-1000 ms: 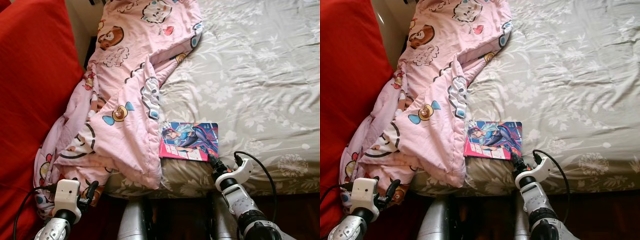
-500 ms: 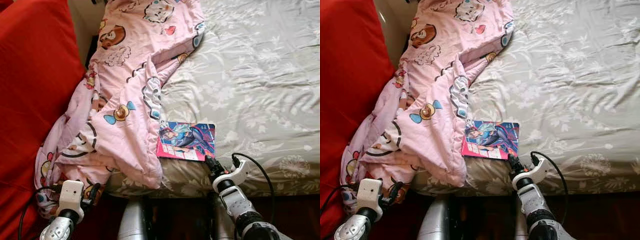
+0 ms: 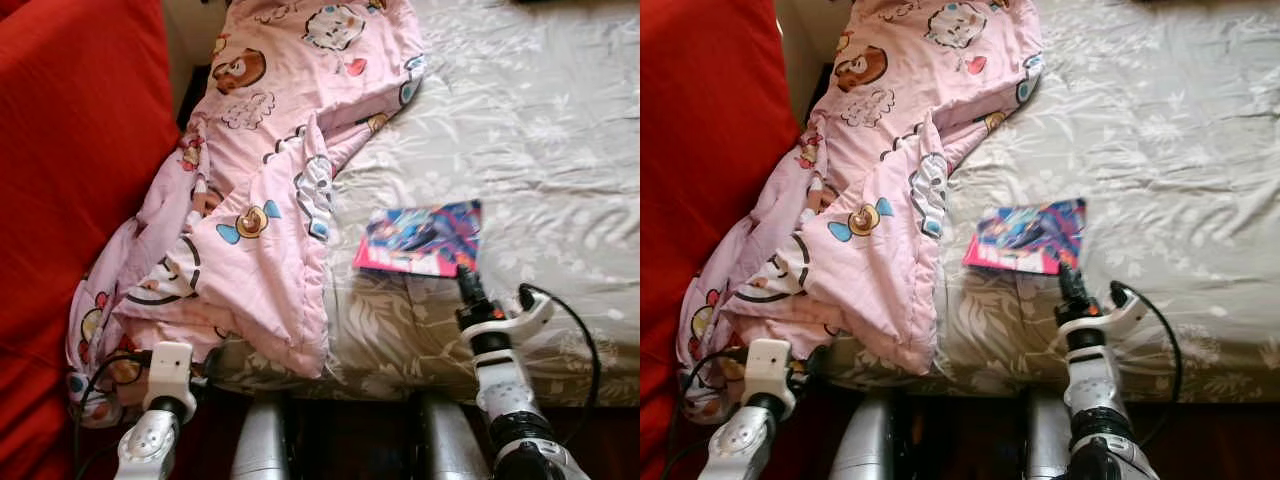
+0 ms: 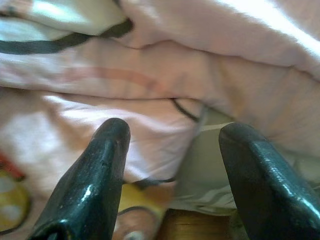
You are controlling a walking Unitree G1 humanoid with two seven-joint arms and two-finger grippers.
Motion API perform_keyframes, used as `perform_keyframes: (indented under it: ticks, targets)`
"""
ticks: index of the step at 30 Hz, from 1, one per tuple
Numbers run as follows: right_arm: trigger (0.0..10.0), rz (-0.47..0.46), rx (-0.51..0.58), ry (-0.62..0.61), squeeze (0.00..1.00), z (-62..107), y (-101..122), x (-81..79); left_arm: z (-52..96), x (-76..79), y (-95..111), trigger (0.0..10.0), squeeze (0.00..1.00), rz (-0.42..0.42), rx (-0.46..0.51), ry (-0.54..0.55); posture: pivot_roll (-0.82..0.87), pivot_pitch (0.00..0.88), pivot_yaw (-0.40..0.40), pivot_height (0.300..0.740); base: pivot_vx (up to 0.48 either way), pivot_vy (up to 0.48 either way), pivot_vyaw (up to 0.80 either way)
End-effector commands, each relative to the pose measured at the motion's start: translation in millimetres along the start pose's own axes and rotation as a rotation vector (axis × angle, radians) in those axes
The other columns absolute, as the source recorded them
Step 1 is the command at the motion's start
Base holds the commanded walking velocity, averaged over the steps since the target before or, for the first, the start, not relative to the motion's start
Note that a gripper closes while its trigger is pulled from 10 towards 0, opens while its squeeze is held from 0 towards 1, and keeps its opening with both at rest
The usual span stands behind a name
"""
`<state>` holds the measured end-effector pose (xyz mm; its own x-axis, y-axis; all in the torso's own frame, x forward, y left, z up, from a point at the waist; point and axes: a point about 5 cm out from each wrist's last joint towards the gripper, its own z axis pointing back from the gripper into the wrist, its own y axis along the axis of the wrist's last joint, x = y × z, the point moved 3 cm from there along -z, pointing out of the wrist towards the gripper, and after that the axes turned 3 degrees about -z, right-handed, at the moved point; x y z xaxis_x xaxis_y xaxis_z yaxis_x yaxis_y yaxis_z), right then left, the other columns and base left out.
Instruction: Clean up the room
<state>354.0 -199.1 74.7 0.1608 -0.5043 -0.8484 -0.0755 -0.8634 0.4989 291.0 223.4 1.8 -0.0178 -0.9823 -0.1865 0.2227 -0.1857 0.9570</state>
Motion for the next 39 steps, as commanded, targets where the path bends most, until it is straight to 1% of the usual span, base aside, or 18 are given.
perform_keyframes:
  ticks: [1,3,5,7,8,11,15,17,18,19,20,24,26,27,28,30,36,39]
  targets:
    - [10.0,0.067,-0.023,0.003,0.0,3.0,-7.5,-4.7,6.4,0.4,-13.1,10.0,0.0,-0.005,-0.045,0.011,-0.04,0.118,0.083,0.597,0.0,0.0,0.0]
    - [10.0,0.156,-0.032,-0.015,0.0,4.6,-8.5,-5.3,5.4,2.8,-13.9,10.0,0.0,0.007,-0.05,0.022,-0.05,0.105,0.074,0.597,0.0,0.0,0.0]
    - [10.0,0.176,-0.033,-0.022,0.0,5.7,-8.6,-5.4,5.1,3.7,-14.5,10.0,0.0,0.017,-0.053,0.029,-0.06,0.101,0.071,0.597,0.0,0.0,0.0]
    - [10.0,0.233,-0.033,-0.038,0.0,6.8,-3.8,-4.7,3.4,6.9,-14.3,10.0,0.0,0.033,-0.056,0.038,-0.08,0.086,0.055,0.597,0.0,0.0,0.0]
    - [10.0,0.274,-0.032,-0.044,0.0,7.0,1.7,-5.4,1.8,9.1,-13.5,10.0,0.0,0.043,-0.056,0.043,-0.08,0.082,0.053,0.597,0.0,0.0,0.0]
    - [10.0,0.357,-0.031,-0.036,0.0,5.6,9.5,-9.1,0.2,11.1,-13.1,10.0,0.0,0.057,-0.059,0.049,-0.1,0.074,0.049,0.597,0.0,0.0,0.0]
    - [10.0,0.418,-0.017,-0.022,0.0,-0.4,20.4,-16.5,-2.5,14.1,-11.9,10.0,0.0,0.068,-0.064,0.051,-0.1,0.062,0.038,0.597,0.0,0.0,0.0]
    - [10.0,0.477,-0.018,-0.017,0.0,-3.2,22.0,-21.1,-3.7,14.9,-11.8,10.0,0.0,0.081,-0.069,0.061,-0.11,0.056,0.029,0.597,0.0,0.0,0.0]
    - [10.0,0.477,-0.018,-0.017,0.0,-3.2,22.0,-21.1,-3.7,14.9,-11.8,10.0,0.0,0.081,-0.069,0.061,-0.11,0.056,0.029,0.597,0.0,0.0,0.0]
    - [10.0,0.516,-0.023,-0.013,0.0,-4.5,21.8,-24.3,-4.0,14.7,-12.0,10.0,0.0,0.085,-0.072,0.067,-0.11,0.046,0.02,0.597,0.0,0.0,0.0]
    - [10.0,0.587,-0.036,-0.014,0.0,-5.3,20.5,-28.6,-3.8,14.2,-13.0,10.0,0.0,0.094,-0.077,0.078,-0.12,0.038,0.012,0.597,0.0,0.0,0.0]
    - [10.0,0.62,-0.047,-0.03,0.0,-3.3,21.0,-29.4,-3.9,16.6,-15.0,10.0,0.0,0.107,-0.09,0.084,-0.13,0.025,0.001,0.597,0.0,0.0,0.0]
    - [10.0,0.623,-0.043,-0.058,0.0,-0.7,23.9,-24.4,-3.4,18.4,-16.9,10.0,0.0,0.114,-0.1,0.085,-0.14,0.018,-0.005,0.597,0.0,0.0,0.0]
    - [10.0,0.634,-0.047,-0.091,0.0,2.4,25.9,-17.7,-2.1,20.8,-19.9,10.0,0.0,0.12,-0.114,0.087,-0.14,0.013,-0.012,0.597,0.0,0.0,0.0]
    - [10.0,0.634,-0.047,-0.091,0.0,2.4,25.9,-17.7,-2.1,20.8,-19.9,10.0,0.0,0.12,-0.114,0.087,-0.14,0.013,-0.012,0.597,0.0,0.0,0.0]
    - [10.0,0.646,-0.065,-0.123,0.0,4.4,24.6,-11.0,-0.6,22.2,-22.7,10.0,0.0,0.126,-0.125,0.09,-0.14,0.012,-0.016,0.597,0.0,0.0,0.0]
    - [10.0,0.659,-0.079,-0.14,0.0,4.0,22.3,-8.5,6.1,17.3,-33.2,10.0,0.0,0.132,-0.162,0.104,-0.14,0.002,-0.014,0.637,0.0,0.0,0.0]
    - [10.0,0.664,-0.083,-0.151,0.0,4.0,22.1,-5.7,7.6,18.2,-36.9,10.0,0.0,0.135,-0.182,0.098,-0.14,0.0,-0.01,0.657,0.0,0.0,0.0]
